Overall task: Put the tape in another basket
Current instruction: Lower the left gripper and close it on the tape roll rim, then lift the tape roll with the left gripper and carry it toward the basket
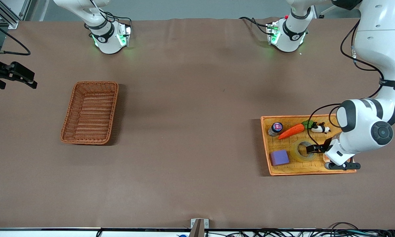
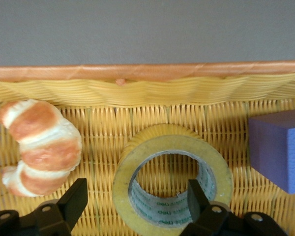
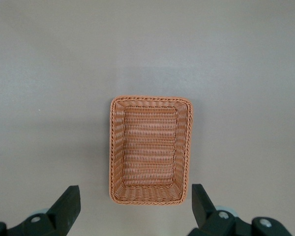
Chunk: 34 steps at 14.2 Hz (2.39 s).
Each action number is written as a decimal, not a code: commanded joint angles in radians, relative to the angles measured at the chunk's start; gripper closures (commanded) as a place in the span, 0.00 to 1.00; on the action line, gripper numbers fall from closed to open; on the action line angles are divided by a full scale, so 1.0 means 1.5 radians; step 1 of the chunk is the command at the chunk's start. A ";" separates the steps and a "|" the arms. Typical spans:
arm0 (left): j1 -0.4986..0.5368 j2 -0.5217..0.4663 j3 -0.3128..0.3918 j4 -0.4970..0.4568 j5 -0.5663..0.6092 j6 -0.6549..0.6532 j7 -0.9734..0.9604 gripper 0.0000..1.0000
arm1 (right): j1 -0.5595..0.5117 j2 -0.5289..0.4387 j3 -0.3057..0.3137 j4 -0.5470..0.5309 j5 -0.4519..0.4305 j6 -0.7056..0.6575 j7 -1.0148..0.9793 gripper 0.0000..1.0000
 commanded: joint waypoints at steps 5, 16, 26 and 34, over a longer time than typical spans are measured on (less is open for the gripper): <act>0.001 0.002 0.000 -0.032 0.004 0.008 0.012 0.25 | -0.003 0.001 0.001 0.001 0.002 0.001 -0.007 0.00; 0.005 0.007 -0.001 -0.013 0.053 0.023 0.018 0.96 | -0.003 0.001 0.001 0.000 0.002 0.004 -0.007 0.00; -0.013 -0.176 -0.013 -0.001 0.053 -0.089 0.003 1.00 | -0.006 0.001 0.001 0.000 0.002 0.002 -0.009 0.00; -0.177 -0.173 -0.062 0.085 0.053 -0.268 -0.163 1.00 | -0.009 0.024 0.000 0.006 -0.005 0.005 -0.015 0.00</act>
